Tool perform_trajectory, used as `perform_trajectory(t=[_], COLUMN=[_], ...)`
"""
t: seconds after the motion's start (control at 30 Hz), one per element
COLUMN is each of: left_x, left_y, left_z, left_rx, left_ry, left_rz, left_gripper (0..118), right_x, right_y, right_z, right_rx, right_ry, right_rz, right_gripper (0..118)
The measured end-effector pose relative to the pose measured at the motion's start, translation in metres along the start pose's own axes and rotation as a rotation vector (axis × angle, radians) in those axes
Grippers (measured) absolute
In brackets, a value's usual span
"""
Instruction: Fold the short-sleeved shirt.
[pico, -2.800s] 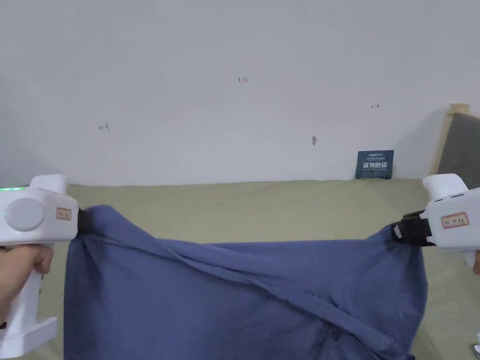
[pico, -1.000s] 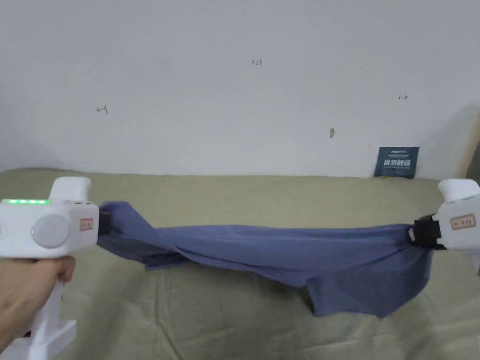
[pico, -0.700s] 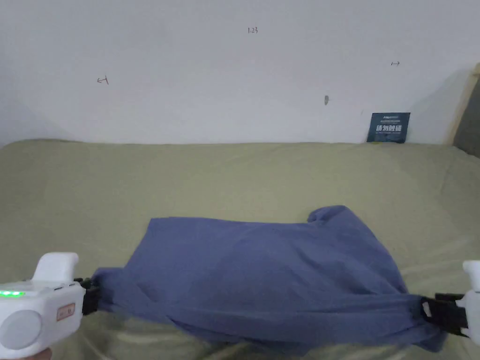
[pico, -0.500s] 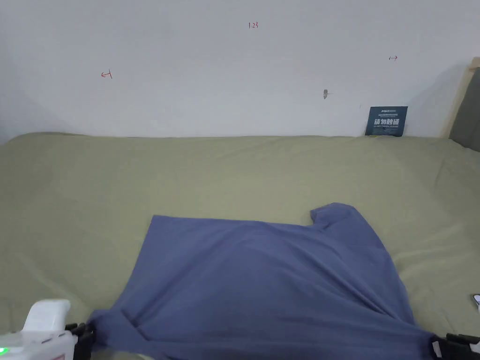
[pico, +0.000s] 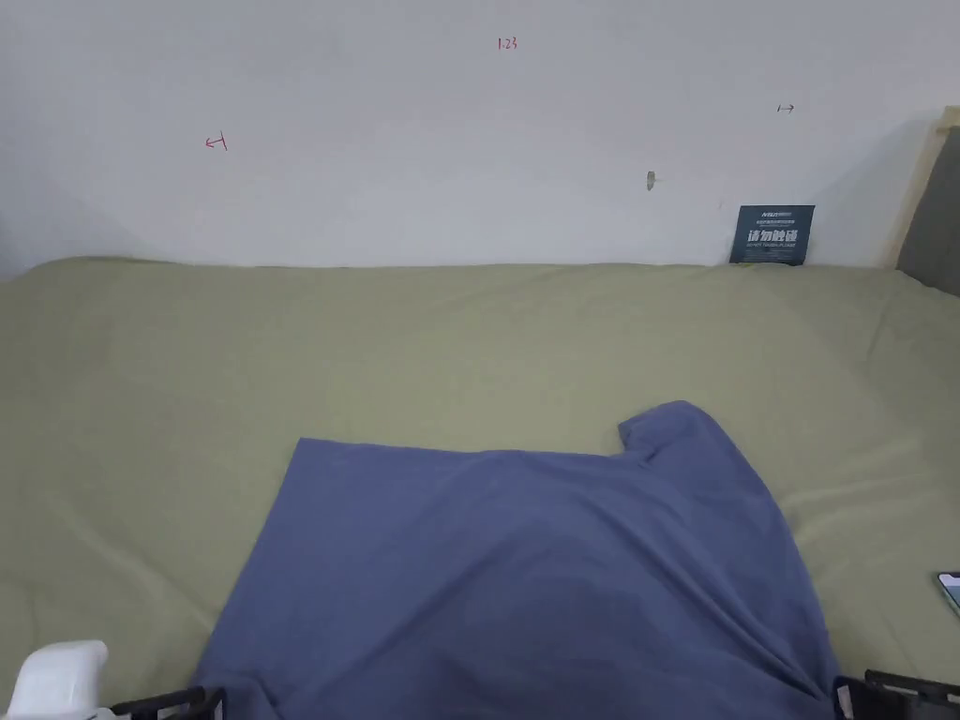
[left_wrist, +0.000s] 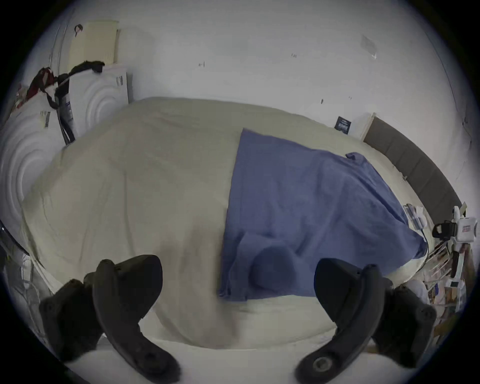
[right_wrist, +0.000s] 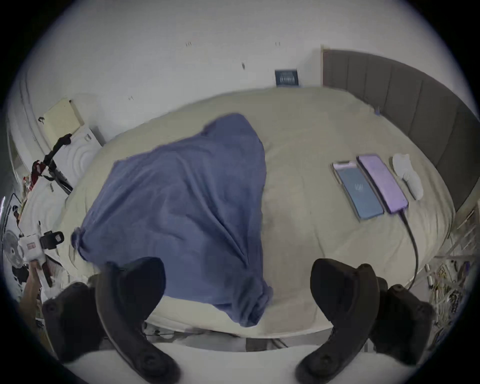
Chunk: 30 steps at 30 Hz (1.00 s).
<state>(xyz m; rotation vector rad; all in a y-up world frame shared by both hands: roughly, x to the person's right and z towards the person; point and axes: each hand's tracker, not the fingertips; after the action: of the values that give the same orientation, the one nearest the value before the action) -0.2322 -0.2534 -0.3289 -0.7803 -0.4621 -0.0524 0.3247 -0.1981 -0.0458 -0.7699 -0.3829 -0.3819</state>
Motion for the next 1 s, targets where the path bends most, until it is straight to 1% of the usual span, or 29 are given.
perform_trajectory(t=[0.03,0.07,0.13,0.17,0.23,0.27,0.3,0.37,0.4,0.43,0.47,0.5,0.53,0.57,0.63,0.7,0.87,1.0], left_x=[0.022,0.032,0.056,0.04,0.052,0.061,0.077,0.097,0.106,0.117,0.125,0.131,0.136,0.139,0.144,0.149,0.149,0.131], left_y=[0.015,0.02,0.032,0.037,0.052,0.058,0.066,0.073,0.076,0.078,0.077,0.077,0.076,0.075,0.078,0.07,0.069,0.068], left_z=[0.033,0.043,0.063,0.059,0.072,0.078,0.093,0.106,0.109,0.114,0.117,0.117,0.117,0.118,0.121,0.121,0.12,0.12], left_rx=[0.02,0.054,0.125,0.154,0.22,0.253,0.313,0.408,0.448,0.487,0.507,0.504,0.533,0.558,0.532,0.538,0.519,0.462], left_ry=[0.009,0.017,0.01,-0.007,-0.019,-0.034,-0.042,-0.002,0.022,0.05,0.07,0.076,0.098,0.104,0.085,0.091,0.083,0.07], left_rz=[-0.01,-0.016,-0.02,-0.02,-0.009,-0.016,-0.027,-0.043,-0.056,-0.059,-0.041,-0.043,-0.035,-0.034,-0.066,-0.086,-0.11,-0.103], left_gripper=[118,118,117,117,116,114,110,92,81,57,21,0,0,0,0,0,0,0], right_x=[-0.005,-0.009,-0.027,-0.034,-0.046,-0.048,-0.059,-0.077,-0.086,-0.094,-0.101,-0.107,-0.111,-0.113,-0.116,-0.12,-0.117,-0.112], right_y=[0.01,0.018,0.018,0.025,0.033,0.03,0.036,0.038,0.032,0.032,0.031,0.024,0.021,0.018,0.014,0.009,0.001,-0.008], right_z=[0.001,0.002,0.026,0.031,0.045,0.054,0.06,0.073,0.082,0.086,0.087,0.091,0.09,0.089,0.088,0.085,0.086,0.085], right_rx=[0.003,0.029,0.114,0.16,0.257,0.294,0.347,0.45,0.516,0.581,0.614,0.642,0.657,0.716,0.681,0.685,0.674,0.649], right_ry=[0.0,0.008,0.001,0.004,0.019,0.017,0.001,-0.031,-0.051,-0.074,-0.106,-0.126,-0.158,-0.176,-0.155,-0.178,-0.171,-0.175], right_rz=[0.0,0.0,0.009,0.0,-0.009,0.002,0.022,0.064,0.089,0.102,0.11,0.12,0.135,0.143,0.166,0.18,0.177,0.176], right_gripper=[114,114,114,114,114,114,113,104,95,71,40,1,1,1,1,1,1,1])
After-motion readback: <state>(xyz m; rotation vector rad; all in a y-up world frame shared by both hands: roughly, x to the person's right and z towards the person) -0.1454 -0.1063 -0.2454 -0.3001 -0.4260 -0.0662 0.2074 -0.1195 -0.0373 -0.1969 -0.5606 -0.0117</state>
